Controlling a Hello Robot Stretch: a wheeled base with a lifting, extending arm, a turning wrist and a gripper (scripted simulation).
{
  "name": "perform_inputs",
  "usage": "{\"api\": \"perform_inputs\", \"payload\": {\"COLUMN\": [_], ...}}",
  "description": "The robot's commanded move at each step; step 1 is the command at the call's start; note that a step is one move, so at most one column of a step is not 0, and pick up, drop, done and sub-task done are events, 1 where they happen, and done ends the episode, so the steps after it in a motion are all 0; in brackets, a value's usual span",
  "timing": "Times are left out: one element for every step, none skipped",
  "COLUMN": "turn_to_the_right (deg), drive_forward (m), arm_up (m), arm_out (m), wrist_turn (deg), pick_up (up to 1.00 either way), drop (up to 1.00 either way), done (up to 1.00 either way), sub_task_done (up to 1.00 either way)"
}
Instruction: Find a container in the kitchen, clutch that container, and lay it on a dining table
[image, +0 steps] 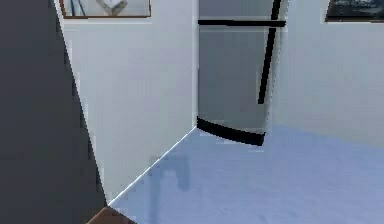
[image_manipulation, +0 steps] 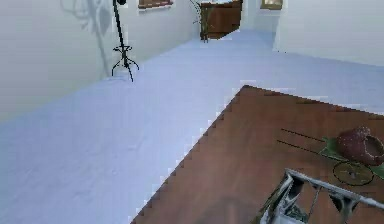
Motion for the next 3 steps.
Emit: {"api": "perform_inputs", "payload": {"turn_to_the_right": [-45.0, -12.0, 0.0], "drive_forward": [0.00, 0.00, 0.05], "arm_up": [0.00, 0.00, 0.00], "arm_out": [0.00, 0.00, 0.00], "wrist_turn": [0.0, 0.0, 0.0], "pick_up": [0.00, 0.00, 0.00], "drop": [0.00, 0.00, 0.00], "done": [0.00, 0.00, 0.00], "sub_task_done": [0.00, 0.00, 0.00]}}
